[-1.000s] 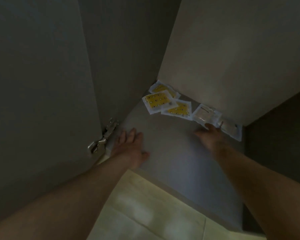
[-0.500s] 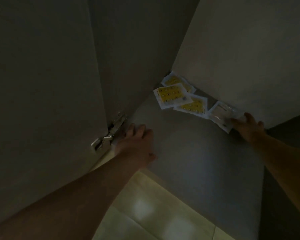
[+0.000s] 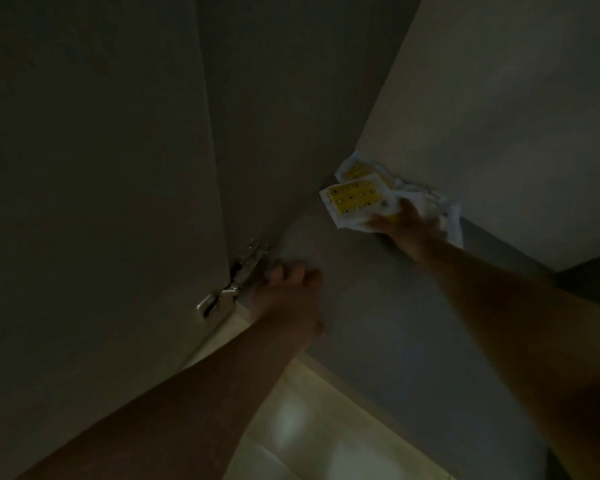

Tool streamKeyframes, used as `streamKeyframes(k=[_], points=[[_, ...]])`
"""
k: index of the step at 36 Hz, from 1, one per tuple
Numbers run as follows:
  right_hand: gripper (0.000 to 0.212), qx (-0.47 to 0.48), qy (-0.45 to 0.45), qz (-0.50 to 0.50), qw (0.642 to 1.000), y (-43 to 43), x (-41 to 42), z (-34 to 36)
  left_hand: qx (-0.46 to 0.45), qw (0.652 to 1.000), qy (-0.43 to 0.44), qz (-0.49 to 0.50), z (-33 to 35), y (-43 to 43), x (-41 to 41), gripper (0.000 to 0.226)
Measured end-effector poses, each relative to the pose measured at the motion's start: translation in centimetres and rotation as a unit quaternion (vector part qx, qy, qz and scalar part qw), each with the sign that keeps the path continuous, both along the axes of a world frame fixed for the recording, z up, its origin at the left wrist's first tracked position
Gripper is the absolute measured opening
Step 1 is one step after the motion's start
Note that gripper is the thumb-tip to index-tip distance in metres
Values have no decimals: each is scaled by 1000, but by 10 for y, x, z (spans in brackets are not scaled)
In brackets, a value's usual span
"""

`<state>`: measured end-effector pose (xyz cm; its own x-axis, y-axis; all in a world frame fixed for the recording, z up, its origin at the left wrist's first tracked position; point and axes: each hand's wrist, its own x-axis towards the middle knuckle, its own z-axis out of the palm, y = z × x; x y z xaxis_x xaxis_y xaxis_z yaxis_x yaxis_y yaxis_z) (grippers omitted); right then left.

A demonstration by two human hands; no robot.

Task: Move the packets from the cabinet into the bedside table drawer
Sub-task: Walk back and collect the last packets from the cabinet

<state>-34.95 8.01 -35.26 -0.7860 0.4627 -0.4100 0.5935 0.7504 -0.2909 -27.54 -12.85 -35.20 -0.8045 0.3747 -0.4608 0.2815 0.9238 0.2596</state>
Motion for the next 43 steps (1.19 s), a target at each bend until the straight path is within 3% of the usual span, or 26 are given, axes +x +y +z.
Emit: streamKeyframes(k=[7, 12, 19, 23, 26, 29, 33, 38, 43], points=[[76, -14, 23, -20, 999, -21, -16, -2, 0, 1000, 1, -8, 0, -4, 3, 84], [92, 184, -8, 64, 981, -24, -31, 12, 14, 1000, 20, -17, -4, -5, 4, 81], [86, 36, -43, 124, 991, -28, -42, -1, 21, 999, 40, -24, -5, -7, 3, 80], [91, 46, -54, 137, 988, -23, -35, -7, 15, 999, 38, -28, -5, -6, 1, 82], [100, 71, -92, 213, 970, -21, -29, -8, 22, 998, 54, -28, -6, -7, 0, 81], [70, 81, -86, 236, 965, -27, -10, -7, 32, 997, 64, -20, -8, -10, 3, 88], [72, 39, -76, 195, 977, -26, 17, -4, 55, 996, 71, -13, -9, -16, 9, 101], [72, 36, -70, 217, 973, -33, 56, -1, 120, 991, 48, 17, -10, -20, 13, 112], [70, 39, -67, 241, 967, -46, 103, -5, 68, 995, 68, -24, -16, -20, 18, 114]])
